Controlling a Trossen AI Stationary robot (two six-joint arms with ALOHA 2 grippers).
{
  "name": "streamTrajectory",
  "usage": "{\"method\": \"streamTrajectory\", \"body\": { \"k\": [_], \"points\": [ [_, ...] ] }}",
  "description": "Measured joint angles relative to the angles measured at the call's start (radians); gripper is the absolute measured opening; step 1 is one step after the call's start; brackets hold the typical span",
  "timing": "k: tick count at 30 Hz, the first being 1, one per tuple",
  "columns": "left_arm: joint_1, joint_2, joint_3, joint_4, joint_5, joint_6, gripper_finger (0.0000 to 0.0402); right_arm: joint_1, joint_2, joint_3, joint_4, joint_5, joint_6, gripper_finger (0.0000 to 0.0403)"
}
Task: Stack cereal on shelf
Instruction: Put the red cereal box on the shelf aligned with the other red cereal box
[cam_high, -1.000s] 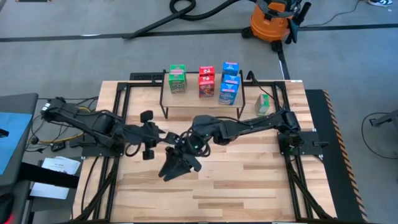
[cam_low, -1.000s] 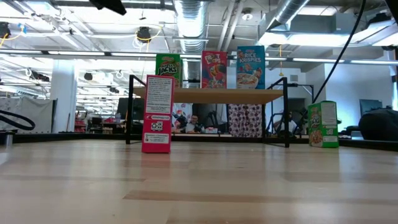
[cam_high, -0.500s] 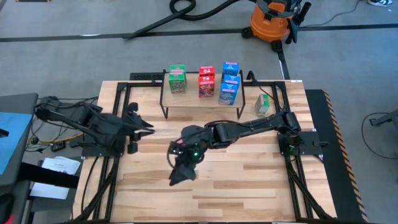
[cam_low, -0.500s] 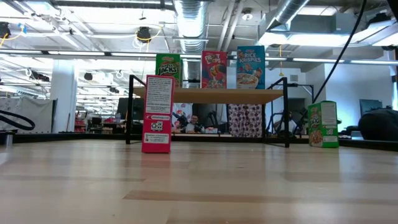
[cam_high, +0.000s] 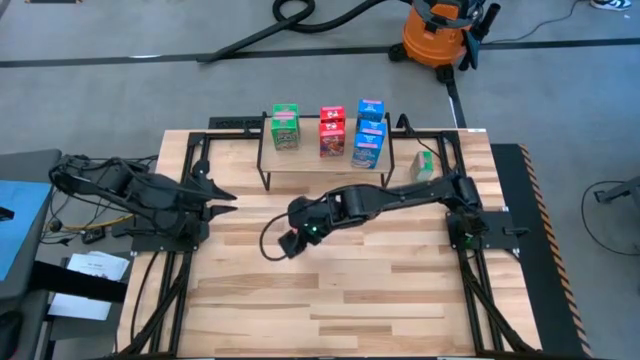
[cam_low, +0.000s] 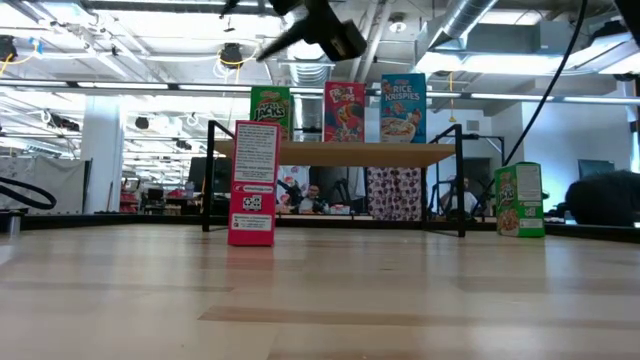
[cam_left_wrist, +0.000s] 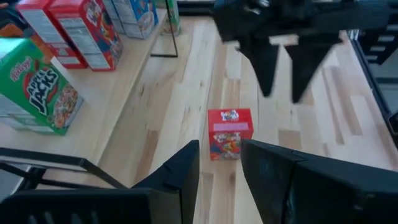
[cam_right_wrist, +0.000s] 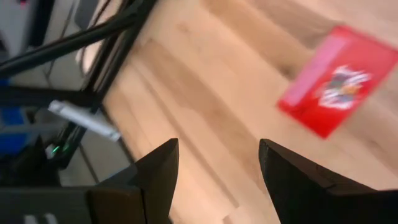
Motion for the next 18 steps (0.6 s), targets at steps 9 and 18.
{"method": "streamTrajectory", "body": {
  "k": [9, 18],
  "points": [
    [0.0, 0.018, 0.0, -0.04, 0.019, -0.002, 0.0108, -0.04, 0.0, 0.0, -0.003, 0.015, -0.011, 0.0248],
    [0.0, 0.02, 0.0, -0.048, 0.019, -0.002, 0.0108, -0.096, 0.0, 0.0, 0.002, -0.097, -0.113, 0.0249]
  ]
}}
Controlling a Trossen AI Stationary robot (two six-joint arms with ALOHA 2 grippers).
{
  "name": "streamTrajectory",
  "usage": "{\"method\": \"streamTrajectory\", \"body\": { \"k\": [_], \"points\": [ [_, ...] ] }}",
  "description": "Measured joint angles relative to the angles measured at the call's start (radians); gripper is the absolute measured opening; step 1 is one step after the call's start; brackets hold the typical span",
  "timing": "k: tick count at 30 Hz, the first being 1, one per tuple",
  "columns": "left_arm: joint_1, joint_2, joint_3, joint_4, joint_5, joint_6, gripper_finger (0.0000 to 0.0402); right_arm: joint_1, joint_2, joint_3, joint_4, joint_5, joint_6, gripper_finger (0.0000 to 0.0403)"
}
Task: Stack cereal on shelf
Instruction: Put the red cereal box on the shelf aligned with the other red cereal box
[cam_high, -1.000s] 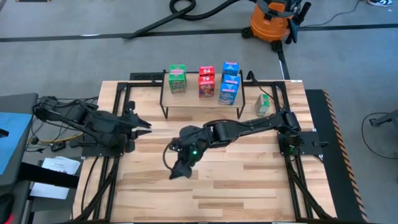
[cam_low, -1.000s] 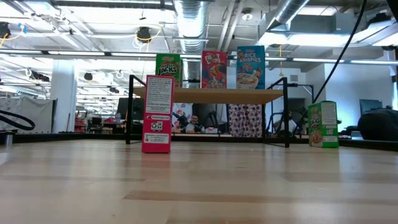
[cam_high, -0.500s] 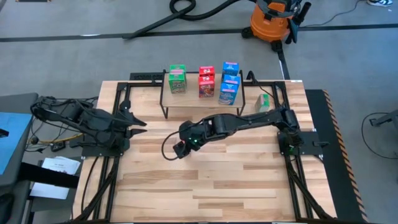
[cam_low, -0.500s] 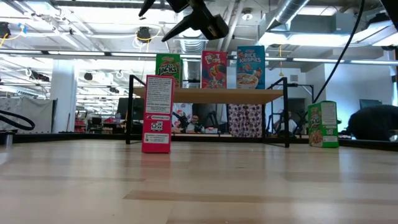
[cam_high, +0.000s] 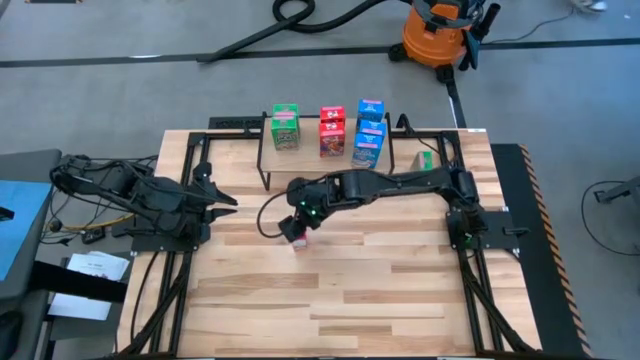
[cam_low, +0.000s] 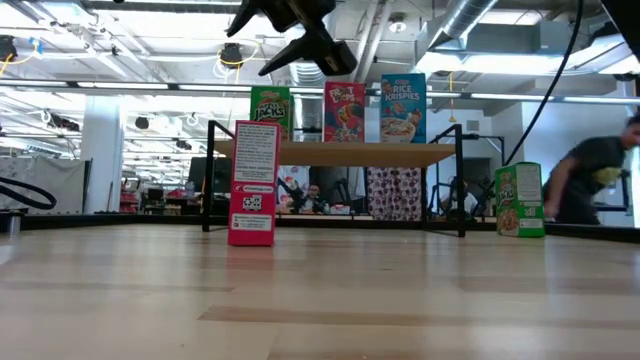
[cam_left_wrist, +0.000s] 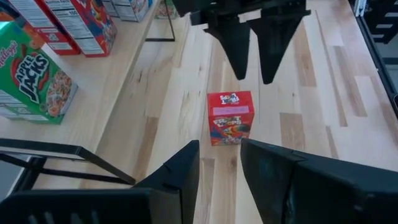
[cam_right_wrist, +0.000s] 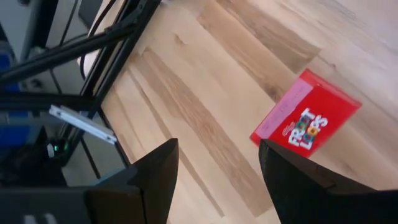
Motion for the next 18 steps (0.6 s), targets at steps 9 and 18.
{"method": "streamTrajectory", "body": {
  "k": [9, 18],
  "points": [
    [0.0, 0.0, 0.0, -0.001, 0.0, 0.0, 0.0108, -0.023, 0.0, 0.0, 0.001, -0.061, -0.012, 0.025],
    [0.0, 0.0, 0.0, -0.001, -0.001, 0.0, 0.0108, -0.035, 0.0, 0.0, -0.004, -0.079, -0.009, 0.025]
  ]
}}
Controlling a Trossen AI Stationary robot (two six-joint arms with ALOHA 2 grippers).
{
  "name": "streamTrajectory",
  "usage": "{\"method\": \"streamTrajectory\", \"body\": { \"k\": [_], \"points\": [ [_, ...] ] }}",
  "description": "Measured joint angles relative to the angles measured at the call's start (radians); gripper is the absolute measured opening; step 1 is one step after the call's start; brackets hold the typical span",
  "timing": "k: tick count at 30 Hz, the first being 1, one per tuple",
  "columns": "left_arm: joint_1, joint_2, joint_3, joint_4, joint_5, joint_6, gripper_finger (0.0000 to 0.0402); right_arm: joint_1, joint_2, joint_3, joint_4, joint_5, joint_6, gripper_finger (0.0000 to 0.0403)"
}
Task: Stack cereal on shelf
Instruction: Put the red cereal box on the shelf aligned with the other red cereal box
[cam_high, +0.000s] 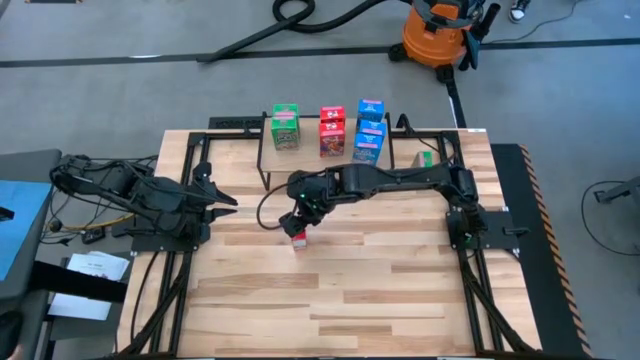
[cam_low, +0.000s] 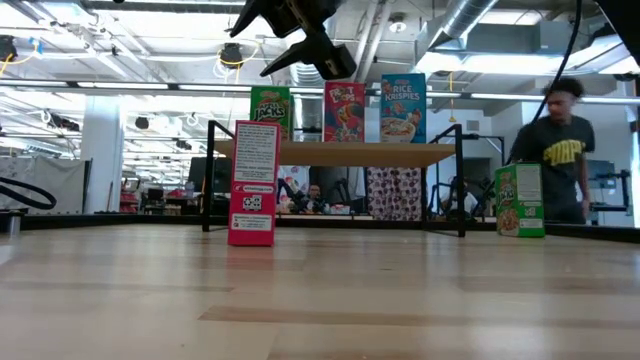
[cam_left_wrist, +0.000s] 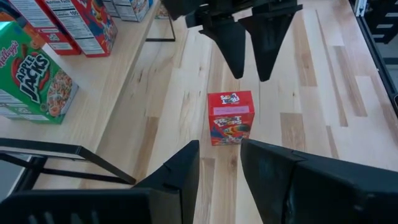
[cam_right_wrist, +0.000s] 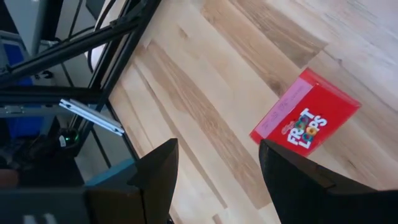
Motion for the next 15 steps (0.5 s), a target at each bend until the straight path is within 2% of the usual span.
{"method": "streamTrajectory", "body": {
  "k": [8, 15],
  "points": [
    [0.0, 0.0, 0.0, 0.0, 0.0, 0.0, 0.0108, -0.023, 0.0, 0.0, -0.079, -0.025, 0.0, 0.025],
    [0.0, 0.0, 0.0, 0.0, 0.0, 0.0, 0.0108, -0.034, 0.001, 0.0, -0.076, -0.021, 0.006, 0.025]
  ]
}}
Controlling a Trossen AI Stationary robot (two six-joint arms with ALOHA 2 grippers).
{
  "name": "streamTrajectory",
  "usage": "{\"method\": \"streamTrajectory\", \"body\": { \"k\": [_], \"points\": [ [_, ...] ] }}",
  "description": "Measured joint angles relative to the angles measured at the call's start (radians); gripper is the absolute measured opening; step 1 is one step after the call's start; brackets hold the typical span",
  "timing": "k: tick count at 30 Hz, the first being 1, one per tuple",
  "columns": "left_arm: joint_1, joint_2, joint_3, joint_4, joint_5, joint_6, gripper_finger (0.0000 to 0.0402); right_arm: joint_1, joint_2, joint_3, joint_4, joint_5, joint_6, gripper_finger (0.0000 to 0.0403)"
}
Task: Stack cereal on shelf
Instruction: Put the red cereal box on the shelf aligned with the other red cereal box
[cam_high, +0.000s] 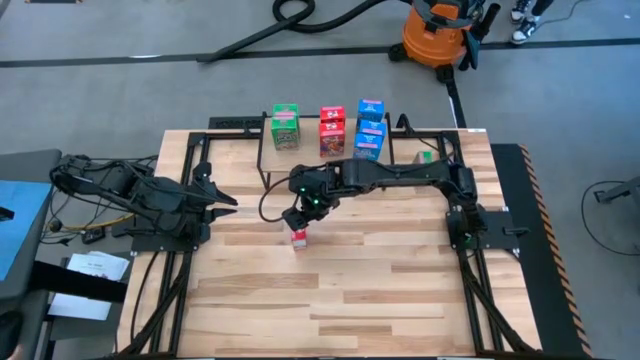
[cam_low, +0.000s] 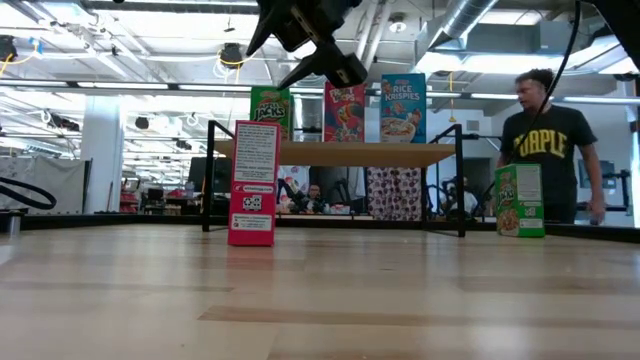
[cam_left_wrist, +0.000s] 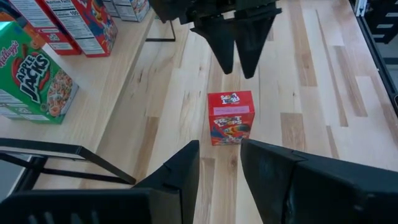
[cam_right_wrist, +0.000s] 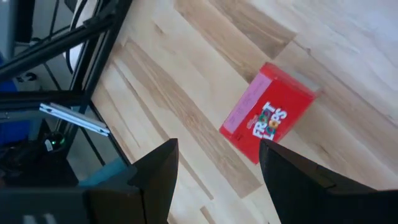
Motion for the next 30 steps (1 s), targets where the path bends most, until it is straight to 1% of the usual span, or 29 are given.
{"method": "streamTrajectory", "body": {
  "k": [4, 7, 11, 15, 19, 25, 30],
  "points": [
    [0.0, 0.0, 0.0, 0.0, 0.0, -0.005, 0.0108, 0.011, 0.0, 0.0, -0.011, 0.004, -0.044, 0.025],
    [0.0, 0.0, 0.0, 0.0, 0.0, -0.006, 0.0108, 0.021, 0.0, 0.0, -0.012, 0.048, -0.045, 0.025],
    [0.0, 0.0, 0.0, 0.0, 0.0, -0.005, 0.0108, 0.026, 0.0, 0.0, -0.059, 0.145, 0.049, 0.025],
    [0.0, 0.0, 0.0, 0.0, 0.0, -0.005, 0.0108, 0.024, 0.0, 0.0, -0.089, 0.171, 0.096, 0.025],
    [0.0, 0.0, 0.0, 0.0, 0.0, -0.005, 0.0108, 0.038, 0.0, 0.0, -0.088, 0.242, 0.167, 0.025],
    [0.0, 0.0, 0.0, 0.0, 0.0, -0.005, 0.0108, 0.061, 0.0, 0.0, -0.088, 0.27, 0.212, 0.025],
    [0.0, 0.0, 0.0, 0.0, 0.0, -0.005, 0.0108, 0.086, 0.0, -0.001, -0.088, 0.315, 0.223, 0.025]
  ]
}}
